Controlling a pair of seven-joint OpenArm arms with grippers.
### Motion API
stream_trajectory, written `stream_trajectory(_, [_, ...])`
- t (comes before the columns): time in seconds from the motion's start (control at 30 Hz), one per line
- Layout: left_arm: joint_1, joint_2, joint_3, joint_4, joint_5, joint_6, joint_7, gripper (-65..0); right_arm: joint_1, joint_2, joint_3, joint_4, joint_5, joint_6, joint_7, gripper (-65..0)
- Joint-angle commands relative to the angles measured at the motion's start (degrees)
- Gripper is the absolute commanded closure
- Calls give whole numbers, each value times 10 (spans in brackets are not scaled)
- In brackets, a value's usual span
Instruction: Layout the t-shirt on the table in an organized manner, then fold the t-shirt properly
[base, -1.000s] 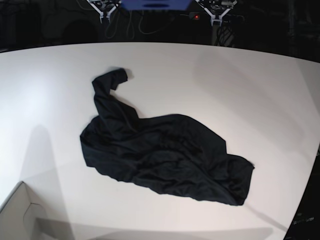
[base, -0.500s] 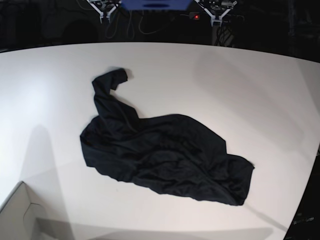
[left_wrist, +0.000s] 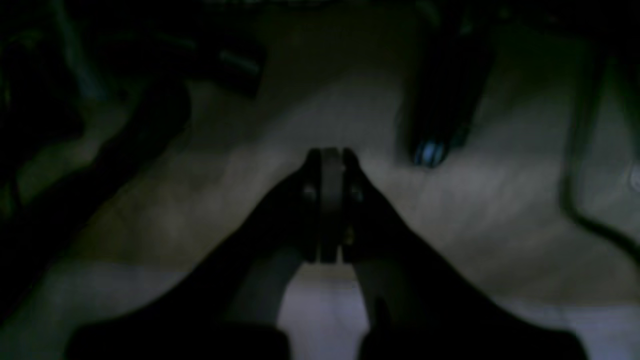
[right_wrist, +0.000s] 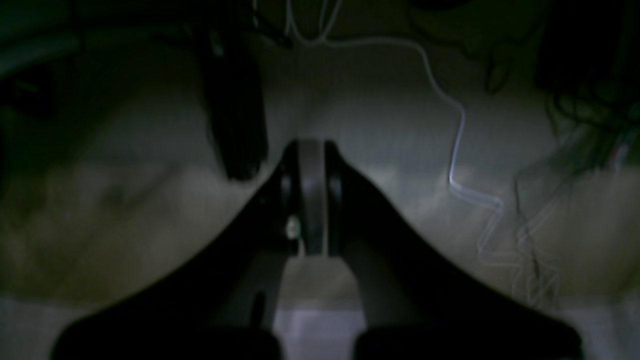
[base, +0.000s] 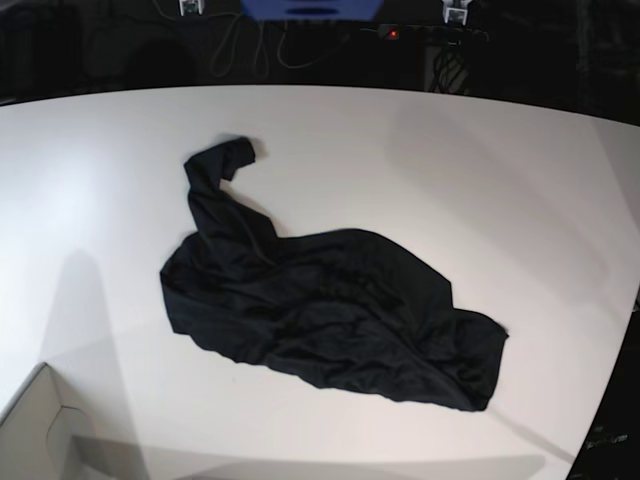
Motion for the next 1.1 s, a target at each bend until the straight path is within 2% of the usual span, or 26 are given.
stream_trajectory(0.0, [24,-11,-1,47,-13,2,-9,0,-33,10,3,51,2,0,11,0])
stream_trajectory(0.23, [126,-90,-1,308,-140,6,74,0,-187,38,18,338,2,-1,11,0])
stream_trajectory(0.37, [149,-127,-2,420,-187,6,107,0,-223,35,54,439,2,-1,11,0])
stream_trajectory(0.47, [167,-137,-23,503,-198,6,110,0,-232,35,68,503,2,-1,11,0])
stream_trajectory(0.63, [162,-91,-121,581,-199,6,110,0,-218,34,67,581,2,-1,11,0])
stream_trajectory(0.8, [88,-31,-191,587,-197,2,121,0,-174,12,56,597,2,-1,11,0])
stream_trajectory(1.0, [-34,-14,-221,588,-199,2,264,-2,-128,2,55,597,2,0,11,0])
stream_trajectory(1.07, [-71,-14,-220,587,-199,2,304,-31,-118,5,55,597,2,0,11,-10])
